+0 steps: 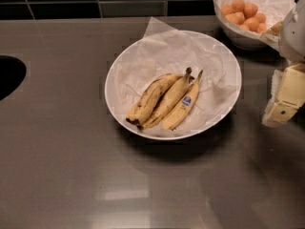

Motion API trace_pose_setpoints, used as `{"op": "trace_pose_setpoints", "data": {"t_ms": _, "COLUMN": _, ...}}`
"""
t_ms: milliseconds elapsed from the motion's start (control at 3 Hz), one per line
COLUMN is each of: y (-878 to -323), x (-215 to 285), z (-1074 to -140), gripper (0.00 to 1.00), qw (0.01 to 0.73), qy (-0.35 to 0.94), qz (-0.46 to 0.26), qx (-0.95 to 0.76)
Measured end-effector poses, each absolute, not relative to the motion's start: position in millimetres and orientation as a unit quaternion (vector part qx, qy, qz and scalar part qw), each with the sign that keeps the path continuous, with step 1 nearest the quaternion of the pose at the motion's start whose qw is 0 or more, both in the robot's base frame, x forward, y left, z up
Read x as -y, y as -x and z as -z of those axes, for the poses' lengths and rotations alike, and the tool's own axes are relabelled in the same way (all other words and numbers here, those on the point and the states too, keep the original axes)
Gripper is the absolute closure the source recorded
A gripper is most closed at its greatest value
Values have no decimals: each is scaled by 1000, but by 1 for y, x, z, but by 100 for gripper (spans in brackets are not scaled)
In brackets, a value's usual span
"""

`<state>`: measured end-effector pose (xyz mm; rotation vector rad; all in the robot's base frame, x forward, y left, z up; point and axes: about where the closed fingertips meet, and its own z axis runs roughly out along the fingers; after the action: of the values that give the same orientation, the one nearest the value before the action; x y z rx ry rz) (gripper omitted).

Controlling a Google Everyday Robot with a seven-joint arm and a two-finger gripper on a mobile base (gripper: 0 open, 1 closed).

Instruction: Pick banana from white bowl

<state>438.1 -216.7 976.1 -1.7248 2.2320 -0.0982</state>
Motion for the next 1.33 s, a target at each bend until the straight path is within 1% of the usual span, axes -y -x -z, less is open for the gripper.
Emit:
{"op": "trace_pose_setpoints", "data": {"t_ms": 667, "y": -440, "x": 213, "z": -978, "gripper": 0, "qw": 160, "qy": 608, "qz": 35, "qx": -777}}
{"op": "trace_pose_setpoints", "data": {"t_ms": 1000, "y": -450, "x": 185, "z": -978, "gripper": 0, "qw": 151, "qy": 642, "qz": 33, "qx": -751}}
{"op": "trace_pose_setpoints", "data": {"t_ms": 1333, "y": -460, "x": 145, "z": -976, "gripper": 0, "qw": 142, "qy": 691, "qz": 27, "qx": -709}}
